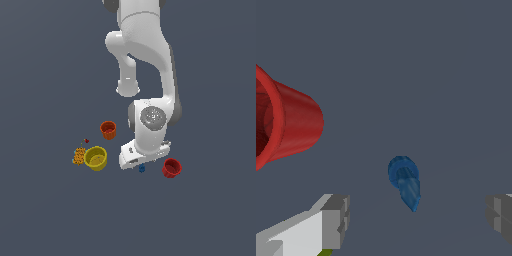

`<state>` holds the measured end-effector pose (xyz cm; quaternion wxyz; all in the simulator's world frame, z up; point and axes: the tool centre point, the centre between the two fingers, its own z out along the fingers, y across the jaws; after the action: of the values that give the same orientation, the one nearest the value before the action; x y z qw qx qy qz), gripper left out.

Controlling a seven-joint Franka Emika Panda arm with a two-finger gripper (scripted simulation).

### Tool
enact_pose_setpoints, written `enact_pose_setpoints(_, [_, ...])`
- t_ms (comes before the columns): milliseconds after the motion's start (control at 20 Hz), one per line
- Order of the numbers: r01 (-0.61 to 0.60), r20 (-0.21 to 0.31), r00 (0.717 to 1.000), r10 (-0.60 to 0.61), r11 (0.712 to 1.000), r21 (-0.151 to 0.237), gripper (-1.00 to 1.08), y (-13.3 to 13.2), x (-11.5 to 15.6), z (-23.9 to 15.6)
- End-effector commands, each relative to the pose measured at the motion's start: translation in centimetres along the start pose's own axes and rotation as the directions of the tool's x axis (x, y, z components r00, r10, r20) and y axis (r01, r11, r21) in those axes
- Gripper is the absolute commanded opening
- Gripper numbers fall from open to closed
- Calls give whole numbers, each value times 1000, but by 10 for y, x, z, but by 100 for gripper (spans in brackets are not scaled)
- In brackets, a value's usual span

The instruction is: Pick up a designated object from a clutter of objects.

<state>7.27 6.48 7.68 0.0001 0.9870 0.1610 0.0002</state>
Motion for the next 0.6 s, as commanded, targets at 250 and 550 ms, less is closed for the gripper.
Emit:
enact_pose_setpoints(250, [1,1,1000,-1,1000,0,100,0,-1,32])
enact_pose_setpoints(550, [1,1,1000,-1,1000,0,-100,0,0,35])
